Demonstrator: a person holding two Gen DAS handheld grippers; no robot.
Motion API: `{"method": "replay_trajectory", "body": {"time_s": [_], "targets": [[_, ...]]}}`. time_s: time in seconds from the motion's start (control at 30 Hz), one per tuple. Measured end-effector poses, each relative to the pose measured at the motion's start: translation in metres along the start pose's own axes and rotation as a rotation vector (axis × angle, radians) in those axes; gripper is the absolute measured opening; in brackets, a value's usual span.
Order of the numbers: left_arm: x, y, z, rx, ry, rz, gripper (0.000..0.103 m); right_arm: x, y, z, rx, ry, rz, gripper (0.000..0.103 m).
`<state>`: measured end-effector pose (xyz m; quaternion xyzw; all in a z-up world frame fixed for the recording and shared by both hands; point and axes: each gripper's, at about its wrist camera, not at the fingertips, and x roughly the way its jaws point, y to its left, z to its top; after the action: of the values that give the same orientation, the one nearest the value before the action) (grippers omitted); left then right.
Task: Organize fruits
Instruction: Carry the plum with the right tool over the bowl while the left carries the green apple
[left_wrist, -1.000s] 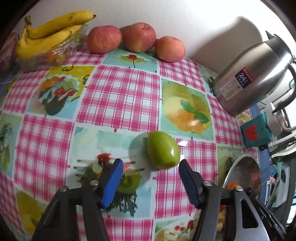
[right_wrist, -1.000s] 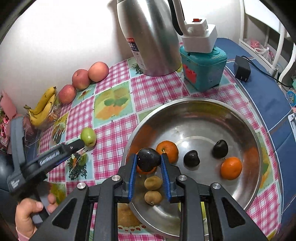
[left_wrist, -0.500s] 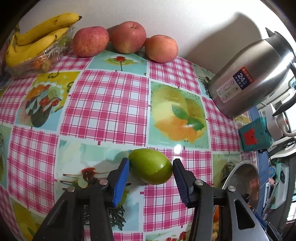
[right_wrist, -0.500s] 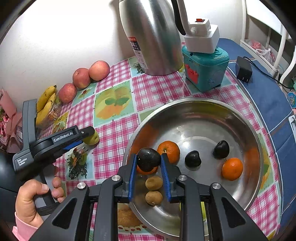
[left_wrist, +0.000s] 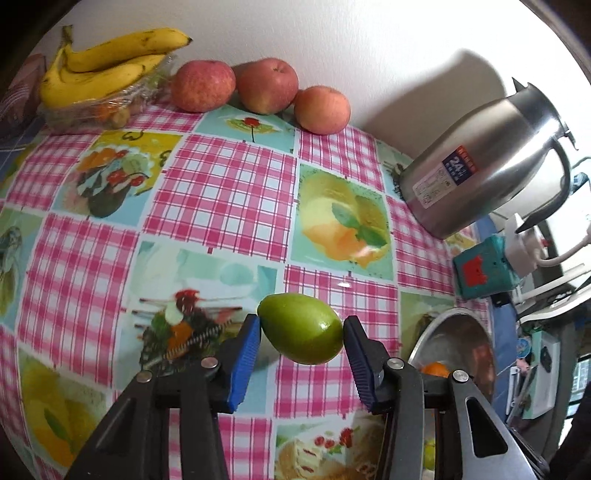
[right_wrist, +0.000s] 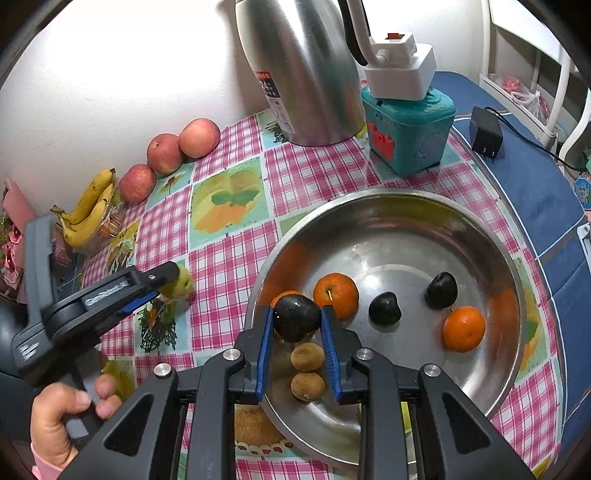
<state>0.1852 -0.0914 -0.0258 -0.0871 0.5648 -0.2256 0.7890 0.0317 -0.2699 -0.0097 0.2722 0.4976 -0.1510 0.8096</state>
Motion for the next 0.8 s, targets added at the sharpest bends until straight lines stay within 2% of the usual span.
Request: {"method": "replay_trajectory", "body": {"time_s": [0.03, 0.1, 0.13, 0.17, 0.23, 0.37, 0.4, 0.53, 0.8], "targets": [[-0.004, 0.0, -0.003, -0.001, -0.006, -0.005, 0.047, -0.001, 0.0, -0.001, 0.0, 0.001, 0.0, 0.027], [-0.011, -0.003, -0.01, 0.001, -0.012, -0.014, 0.038, -0.002, -0.001, -0.003, -0.004, 0.001, 0.002, 0.027], [-0.014, -0.006, -0.013, 0.001, -0.014, -0.021, 0.018, -0.002, -0.001, -0.003, -0.007, 0.001, 0.002, 0.027], [-0.018, -0.008, -0.015, 0.0, -0.014, -0.035, 0.014, -0.003, -0.001, -0.004, -0.009, 0.002, 0.0, 0.027], [-0.025, -0.019, -0.021, 0.036, -0.017, -0.049, 0.014, -0.002, -0.004, -0.007, -0.01, 0.01, -0.013, 0.027], [-0.022, -0.028, -0.027, 0.069, -0.019, -0.016, 0.014, 0.002, -0.014, -0.014, -0.005, 0.044, -0.046, 0.027], [-0.019, -0.029, -0.027, 0.07, -0.024, -0.003, 0.015, 0.003, -0.018, -0.016, 0.002, 0.054, -0.051, 0.027], [-0.003, -0.03, -0.02, 0.086, -0.033, 0.02, 0.051, 0.0, -0.027, -0.018, 0.013, 0.055, -0.053, 0.027], [0.039, -0.051, -0.002, 0.11, 0.054, -0.024, 0.053, 0.002, -0.034, -0.011, 0.049, 0.051, -0.033, 0.027]]}}
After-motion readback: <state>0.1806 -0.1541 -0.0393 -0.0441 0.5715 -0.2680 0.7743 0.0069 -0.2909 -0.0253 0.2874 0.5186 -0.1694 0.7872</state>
